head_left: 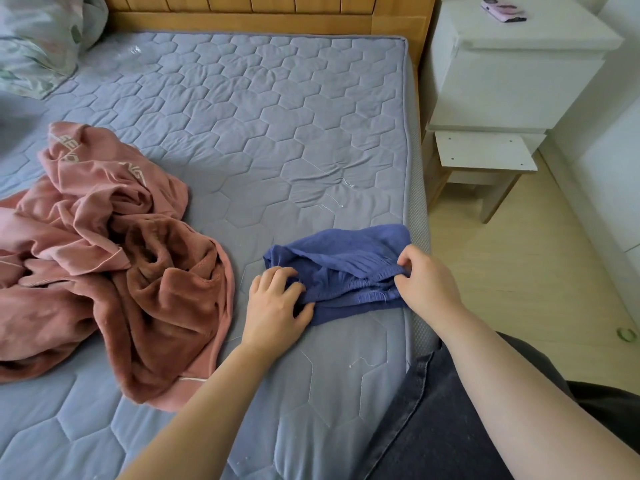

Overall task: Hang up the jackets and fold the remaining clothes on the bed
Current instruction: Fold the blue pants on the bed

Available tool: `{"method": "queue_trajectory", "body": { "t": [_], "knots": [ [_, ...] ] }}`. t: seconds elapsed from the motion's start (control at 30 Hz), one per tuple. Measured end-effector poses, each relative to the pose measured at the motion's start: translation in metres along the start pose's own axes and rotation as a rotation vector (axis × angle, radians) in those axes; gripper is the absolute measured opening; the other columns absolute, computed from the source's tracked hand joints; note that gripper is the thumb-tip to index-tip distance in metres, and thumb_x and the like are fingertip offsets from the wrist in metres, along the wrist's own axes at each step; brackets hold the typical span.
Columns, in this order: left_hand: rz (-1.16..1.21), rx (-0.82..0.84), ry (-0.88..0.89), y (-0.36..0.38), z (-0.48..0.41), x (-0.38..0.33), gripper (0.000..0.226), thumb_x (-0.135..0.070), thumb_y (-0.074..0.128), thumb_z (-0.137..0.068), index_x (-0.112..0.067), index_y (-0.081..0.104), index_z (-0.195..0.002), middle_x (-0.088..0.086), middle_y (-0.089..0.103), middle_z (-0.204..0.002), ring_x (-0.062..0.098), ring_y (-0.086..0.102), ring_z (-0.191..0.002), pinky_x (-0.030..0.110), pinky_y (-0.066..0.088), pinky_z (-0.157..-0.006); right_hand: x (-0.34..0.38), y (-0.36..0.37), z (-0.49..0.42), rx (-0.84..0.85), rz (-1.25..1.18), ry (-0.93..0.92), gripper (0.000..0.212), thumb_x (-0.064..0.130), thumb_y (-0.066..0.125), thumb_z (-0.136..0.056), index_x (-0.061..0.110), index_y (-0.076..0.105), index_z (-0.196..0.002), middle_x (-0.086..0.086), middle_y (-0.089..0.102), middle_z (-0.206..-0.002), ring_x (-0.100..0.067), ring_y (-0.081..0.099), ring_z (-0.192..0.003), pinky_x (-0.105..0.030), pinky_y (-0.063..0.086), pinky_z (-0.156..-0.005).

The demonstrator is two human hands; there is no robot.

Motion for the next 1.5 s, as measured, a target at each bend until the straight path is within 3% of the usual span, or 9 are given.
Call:
{"method": "queue_trajectory", "body": {
  "t": [0.23,0.43,0.53,0.73,0.83,0.93,1.07,1.17,1.5],
  "knots": [
    [0.073,-0.086,0.158,0.006,-0.046,-0.035,0.036,-0.017,0.064,-0.071,-0.013,0.059,-0.107,0.010,0.062,-0.104,0.026,0.050,-0.097,0.037,0.037,-0.081,0.013,0.002,0.006,-0.114,-0.086,-0.205,0.009,0.001,0.064,-0.075,0.008,0.058,-0.076,0.003,0.051,-0.077,-0.019,0.047,-0.069,-0.031,0.037,-0.060],
    [0.056,0.246,0.304,0.021,-0.058,-0.026,0.021,-0.019,0.046,-0.073,-0.011,0.058,-0.058,0.003,0.057,-0.062,0.027,0.053,-0.060,0.033,0.039,-0.054,0.003,0.016,0.008,0.055,0.122,-0.458,0.008,0.014,0.068,-0.072,0.010,0.065,-0.067,-0.002,0.059,-0.081,-0.027,0.055,-0.079,-0.036,0.048,-0.069],
    [0.110,0.382,0.164,0.020,-0.034,-0.009,0.040,-0.032,0.034,-0.081,-0.013,0.069,-0.075,-0.001,0.068,-0.079,0.024,0.061,-0.075,0.035,0.049,-0.059,-0.002,0.021,0.007,0.087,-0.053,-0.257,0.026,0.021,0.066,-0.085,0.003,0.066,-0.066,-0.009,0.062,-0.088,-0.025,0.056,-0.084,-0.034,0.043,-0.074],
    [0.165,0.002,-0.031,0.003,-0.055,-0.031,0.033,-0.019,0.041,-0.084,-0.010,0.059,-0.058,0.004,0.062,-0.067,0.027,0.055,-0.069,0.040,0.046,-0.063,-0.014,0.019,-0.019,-0.192,-0.429,0.279,0.025,0.023,0.069,-0.081,0.006,0.059,-0.096,-0.006,0.058,-0.090,-0.023,0.056,-0.084,-0.028,0.040,-0.071],
    [0.138,-0.027,-0.082,0.011,-0.073,-0.051,0.034,-0.021,0.039,-0.087,-0.008,0.071,-0.087,0.007,0.070,-0.096,0.035,0.060,-0.094,0.042,0.049,-0.083,-0.019,0.021,-0.025,-0.165,-0.467,0.397,0.059,0.029,0.070,-0.083,0.000,0.049,-0.130,-0.012,0.056,-0.123,-0.027,0.054,-0.115,-0.031,0.042,-0.091],
    [0.065,0.316,-0.129,0.023,-0.086,-0.065,0.049,-0.037,0.037,-0.095,-0.015,0.048,-0.138,0.009,0.046,-0.144,0.036,0.031,-0.138,0.052,0.025,-0.111,-0.025,0.022,-0.034,-0.143,-0.525,0.427,0.070,0.033,0.067,-0.086,0.004,0.037,-0.142,-0.011,0.050,-0.137,-0.025,0.049,-0.126,-0.033,0.038,-0.103],
    [-0.132,0.531,-0.058,0.038,-0.074,-0.050,0.073,-0.054,0.036,-0.093,-0.027,0.006,-0.153,0.003,0.004,-0.161,0.028,-0.004,-0.148,0.056,0.002,-0.116,-0.027,0.027,-0.042,-0.072,-0.496,0.438,0.031,0.033,0.065,-0.088,0.004,0.063,-0.101,-0.010,0.066,-0.098,-0.027,0.059,-0.095,-0.030,0.042,-0.079],
    [-0.120,0.593,-0.124,0.045,-0.055,-0.030,0.079,-0.060,0.034,-0.091,-0.028,-0.005,-0.153,-0.001,-0.009,-0.161,0.026,-0.010,-0.147,0.055,-0.002,-0.116,-0.028,0.028,-0.050,-0.076,-0.386,0.365,0.040,0.021,0.063,-0.088,0.011,0.041,-0.056,-0.005,0.043,-0.056,-0.024,0.041,-0.066,-0.027,0.029,-0.053],
    [-0.095,0.532,-0.330,0.049,-0.040,-0.024,0.074,-0.066,0.030,-0.091,-0.033,0.004,-0.152,0.000,-0.003,-0.162,0.025,-0.007,-0.148,0.046,-0.007,-0.116,-0.029,0.025,-0.055,-0.186,-0.429,0.428,0.031,0.027,0.062,-0.090,0.006,0.052,-0.070,-0.005,0.053,-0.067,-0.025,0.048,-0.073,-0.028,0.028,-0.062]
  ]
}}
Point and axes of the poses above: each hand's wrist, its own z-axis away from the middle knuckle, its own y-axis out of the palm, x = y × z, the point moved 2 cm from there along -z, towards the middle knuckle
